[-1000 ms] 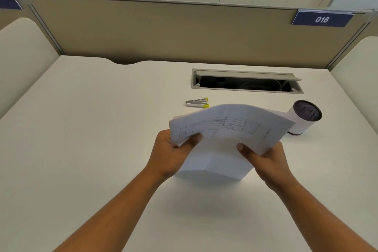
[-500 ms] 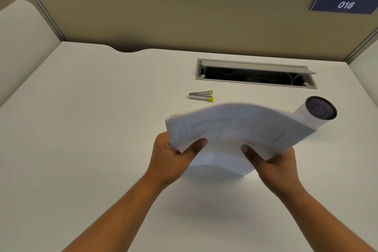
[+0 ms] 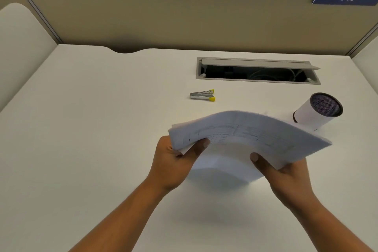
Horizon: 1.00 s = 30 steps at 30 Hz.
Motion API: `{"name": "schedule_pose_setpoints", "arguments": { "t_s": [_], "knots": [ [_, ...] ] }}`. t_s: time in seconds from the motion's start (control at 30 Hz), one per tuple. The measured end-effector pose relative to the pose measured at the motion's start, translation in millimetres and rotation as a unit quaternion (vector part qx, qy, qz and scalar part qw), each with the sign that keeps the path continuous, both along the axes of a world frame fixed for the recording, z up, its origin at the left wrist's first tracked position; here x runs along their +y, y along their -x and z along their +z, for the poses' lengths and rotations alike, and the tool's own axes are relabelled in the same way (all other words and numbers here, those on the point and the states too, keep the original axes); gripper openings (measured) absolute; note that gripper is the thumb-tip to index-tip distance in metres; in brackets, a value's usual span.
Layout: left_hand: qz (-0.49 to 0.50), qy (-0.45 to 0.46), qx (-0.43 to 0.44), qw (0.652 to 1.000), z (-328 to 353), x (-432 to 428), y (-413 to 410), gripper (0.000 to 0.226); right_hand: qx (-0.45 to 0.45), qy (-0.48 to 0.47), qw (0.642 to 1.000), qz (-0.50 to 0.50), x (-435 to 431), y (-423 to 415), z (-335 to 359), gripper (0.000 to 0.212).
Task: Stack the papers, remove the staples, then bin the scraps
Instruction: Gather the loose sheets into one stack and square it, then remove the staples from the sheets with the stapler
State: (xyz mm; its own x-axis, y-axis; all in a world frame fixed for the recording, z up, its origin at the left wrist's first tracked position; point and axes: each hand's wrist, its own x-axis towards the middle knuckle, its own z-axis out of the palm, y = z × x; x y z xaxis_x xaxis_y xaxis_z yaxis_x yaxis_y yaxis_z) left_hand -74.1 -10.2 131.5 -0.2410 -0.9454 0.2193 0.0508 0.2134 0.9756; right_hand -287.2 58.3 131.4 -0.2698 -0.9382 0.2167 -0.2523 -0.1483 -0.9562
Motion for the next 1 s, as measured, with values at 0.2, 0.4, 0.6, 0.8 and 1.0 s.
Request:
{"name": "schedule_pose_setpoints", "arguments": {
  "t_s": [0.2,0.4,0.6,0.8,1.0],
  "knots": [
    [-0.015,-0.062,-0.010,0.998,-7.3,-11.2,0.2,0.036,-0.015,-0.056,0.998,-0.015,-2.3,1.3,-17.6,0.053],
    [0.022,-0.146,0.077,0.986,-5.8,-33.9,-3.5,0.018,-0.044,-0.144,0.989,-0.004,-14.7,13.2,-24.3,0.008],
    [0.091,-0.211,0.163,0.960,-39.5,-59.5,1.2,0.019,-0.120,-0.258,0.958,0.028,-20.4,12.6,-56.7,0.067],
    [0.159,-0.268,0.162,0.936,-78.6,-79.2,4.2,0.018,-0.087,-0.331,0.938,0.054,-35.2,19.2,-76.6,0.029],
    [0.179,-0.285,0.139,0.931,-107.4,-91.2,0.1,0.019,0.026,-0.284,0.954,-0.096,-83.4,33.9,-79.6,0.047]
  ]
}}
